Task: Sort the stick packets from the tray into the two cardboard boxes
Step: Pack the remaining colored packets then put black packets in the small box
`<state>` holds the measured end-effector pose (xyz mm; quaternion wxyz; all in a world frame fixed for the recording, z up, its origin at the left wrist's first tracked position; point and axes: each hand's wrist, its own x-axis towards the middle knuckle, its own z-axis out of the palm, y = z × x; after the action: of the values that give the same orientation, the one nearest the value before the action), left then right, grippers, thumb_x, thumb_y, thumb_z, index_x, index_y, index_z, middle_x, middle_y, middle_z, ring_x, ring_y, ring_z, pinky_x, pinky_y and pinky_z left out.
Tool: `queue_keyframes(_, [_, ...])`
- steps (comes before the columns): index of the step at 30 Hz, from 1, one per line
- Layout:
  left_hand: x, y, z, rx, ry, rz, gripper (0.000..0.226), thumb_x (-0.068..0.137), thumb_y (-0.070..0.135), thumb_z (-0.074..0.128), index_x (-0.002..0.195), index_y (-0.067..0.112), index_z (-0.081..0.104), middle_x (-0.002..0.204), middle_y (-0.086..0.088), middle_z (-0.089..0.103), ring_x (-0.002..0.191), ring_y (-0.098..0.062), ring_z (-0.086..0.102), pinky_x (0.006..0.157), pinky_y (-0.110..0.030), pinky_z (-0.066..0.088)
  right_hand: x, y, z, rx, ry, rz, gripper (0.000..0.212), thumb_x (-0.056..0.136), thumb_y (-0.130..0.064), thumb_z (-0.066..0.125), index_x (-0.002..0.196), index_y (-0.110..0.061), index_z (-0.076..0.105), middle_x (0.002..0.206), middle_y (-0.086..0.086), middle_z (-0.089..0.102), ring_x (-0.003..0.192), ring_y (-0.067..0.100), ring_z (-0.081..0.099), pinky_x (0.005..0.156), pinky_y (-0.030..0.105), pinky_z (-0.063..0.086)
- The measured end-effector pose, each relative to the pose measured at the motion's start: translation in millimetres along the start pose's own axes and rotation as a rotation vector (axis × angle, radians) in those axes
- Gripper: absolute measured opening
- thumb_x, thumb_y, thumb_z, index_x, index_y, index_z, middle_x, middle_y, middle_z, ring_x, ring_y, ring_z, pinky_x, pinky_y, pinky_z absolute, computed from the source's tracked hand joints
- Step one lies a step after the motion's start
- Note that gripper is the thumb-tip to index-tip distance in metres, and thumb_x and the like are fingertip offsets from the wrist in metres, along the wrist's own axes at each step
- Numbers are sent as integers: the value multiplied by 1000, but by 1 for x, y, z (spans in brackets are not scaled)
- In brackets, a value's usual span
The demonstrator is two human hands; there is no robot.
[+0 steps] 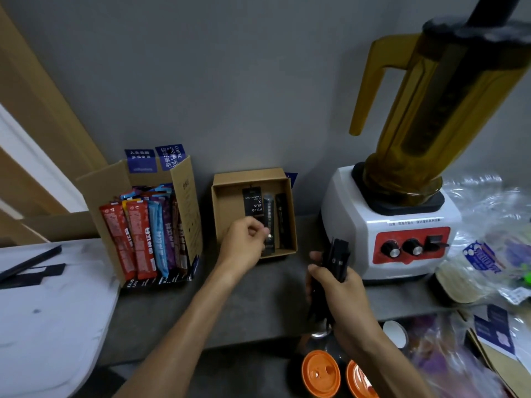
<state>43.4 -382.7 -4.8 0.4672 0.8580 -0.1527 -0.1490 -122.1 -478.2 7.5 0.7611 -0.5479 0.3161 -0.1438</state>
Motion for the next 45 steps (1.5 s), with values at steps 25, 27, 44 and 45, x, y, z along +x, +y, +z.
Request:
queue_keyframes(25, [-37,-3,-3,135,15,299,10,95,31,63,103,25,65,86,9,57,70,1,53,58,-14,40,4,0,-8,-13,5,-14,40,81,-39,74,99,-4,70,94,24,73,92,38,71,85,51,57])
queue_keyframes(27, [-61,2,-7,1,-192,249,6,94,35,63,92,31,68,81,8,64,72,0,58,62,-15,47,7,-4,-6,-68,-22,-71,36,78,-40,75,91,-7,71,86,13,75,87,29,73,79,43,59])
queue_keyframes(44, [28,-1,-4,-107,54,-14,12,97,17,62,108,12,63,84,-2,70,72,-12,70,70,-25,57,3,0,2,12,38,106,25,99,-31,57,101,-6,60,75,11,59,64,20,60,55,30,52])
queue_keyframes(45, [29,-3,0,-93,52,-19,12,96,17,63,107,12,63,82,-2,71,71,-12,70,69,-25,58,2,0,1,54,42,132,21,100,-26,55,107,-6,60,77,11,59,63,20,60,55,30,53])
